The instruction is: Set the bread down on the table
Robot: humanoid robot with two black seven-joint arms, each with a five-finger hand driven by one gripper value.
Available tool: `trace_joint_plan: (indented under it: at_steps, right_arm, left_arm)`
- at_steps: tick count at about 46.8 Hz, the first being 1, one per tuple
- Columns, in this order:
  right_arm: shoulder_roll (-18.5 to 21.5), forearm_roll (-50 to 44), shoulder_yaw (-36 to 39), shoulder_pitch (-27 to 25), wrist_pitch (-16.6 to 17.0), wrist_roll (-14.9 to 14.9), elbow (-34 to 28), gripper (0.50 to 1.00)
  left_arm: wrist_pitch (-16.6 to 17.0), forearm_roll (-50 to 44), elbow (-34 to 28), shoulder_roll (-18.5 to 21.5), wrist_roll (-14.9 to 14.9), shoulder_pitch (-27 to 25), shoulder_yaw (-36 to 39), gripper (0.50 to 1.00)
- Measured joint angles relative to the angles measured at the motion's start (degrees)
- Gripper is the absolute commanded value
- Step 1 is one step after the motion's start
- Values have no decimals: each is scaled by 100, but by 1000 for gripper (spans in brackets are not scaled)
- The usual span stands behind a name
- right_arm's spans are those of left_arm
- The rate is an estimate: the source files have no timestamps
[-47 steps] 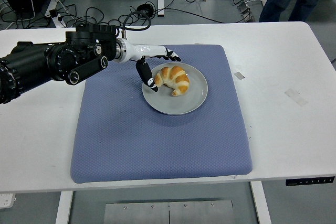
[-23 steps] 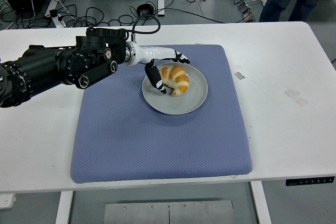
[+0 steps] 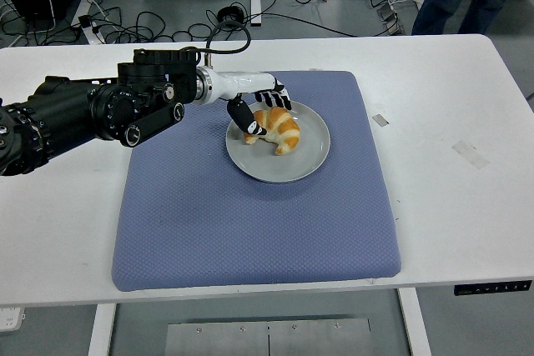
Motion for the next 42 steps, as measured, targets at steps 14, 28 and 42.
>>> trace_joint_plan:
  at_steps: [14,28,42]
  right_arm:
    - [0,0,0,0,-2,0,0,1000]
    - [0,0,0,0,-1,0,0,1000]
    - [0,0,0,0,0,0,0,1000]
  left_arm:
    - [122,7,4,0,0,30,7,586]
    - [172,67,1,0,-110,30,9,500]
    - [250,66,253,0,-335,-85,5,500]
